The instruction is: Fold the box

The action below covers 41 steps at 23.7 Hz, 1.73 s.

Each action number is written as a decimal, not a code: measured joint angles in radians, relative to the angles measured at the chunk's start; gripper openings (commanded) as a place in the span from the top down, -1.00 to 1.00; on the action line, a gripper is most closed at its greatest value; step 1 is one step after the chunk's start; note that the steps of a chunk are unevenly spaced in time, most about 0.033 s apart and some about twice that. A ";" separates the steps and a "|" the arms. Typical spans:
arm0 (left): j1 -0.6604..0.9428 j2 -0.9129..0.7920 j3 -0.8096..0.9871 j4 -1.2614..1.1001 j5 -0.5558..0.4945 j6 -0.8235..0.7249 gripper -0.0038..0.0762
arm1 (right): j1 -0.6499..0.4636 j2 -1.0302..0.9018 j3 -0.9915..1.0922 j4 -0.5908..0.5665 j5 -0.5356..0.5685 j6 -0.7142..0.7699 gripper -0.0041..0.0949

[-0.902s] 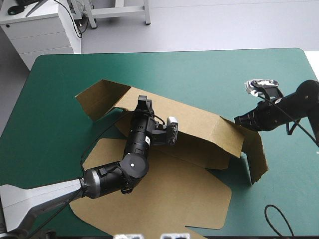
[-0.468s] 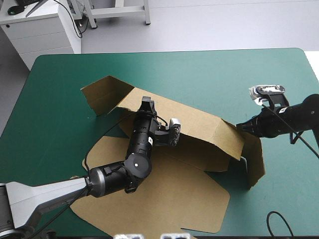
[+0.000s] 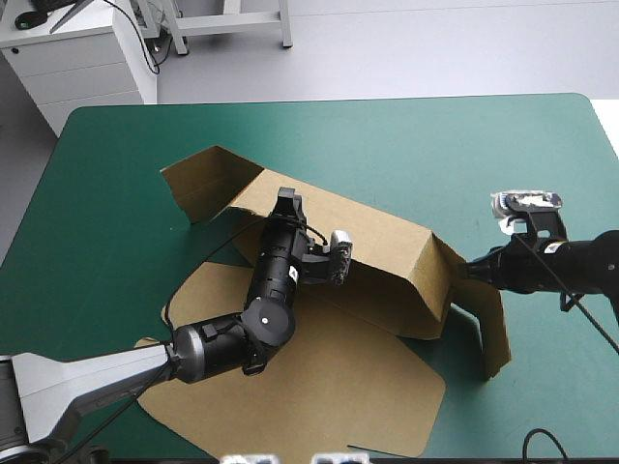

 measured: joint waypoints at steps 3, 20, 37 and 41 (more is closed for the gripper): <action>0.000 0.001 -0.002 0.005 -0.003 0.000 0.92 | 0.000 -0.033 0.017 -0.008 0.015 0.001 0.95; 0.000 0.007 -0.012 -0.015 0.018 -0.012 0.92 | 0.000 -0.055 0.176 0.191 -0.021 -0.169 0.95; 0.000 0.008 -0.022 -0.019 -0.016 -0.012 0.92 | 0.000 -0.175 0.443 0.641 -0.144 -0.641 0.93; 0.000 0.008 -0.022 -0.019 -0.018 -0.012 0.92 | 0.000 -0.175 0.446 0.683 -0.107 -0.746 0.15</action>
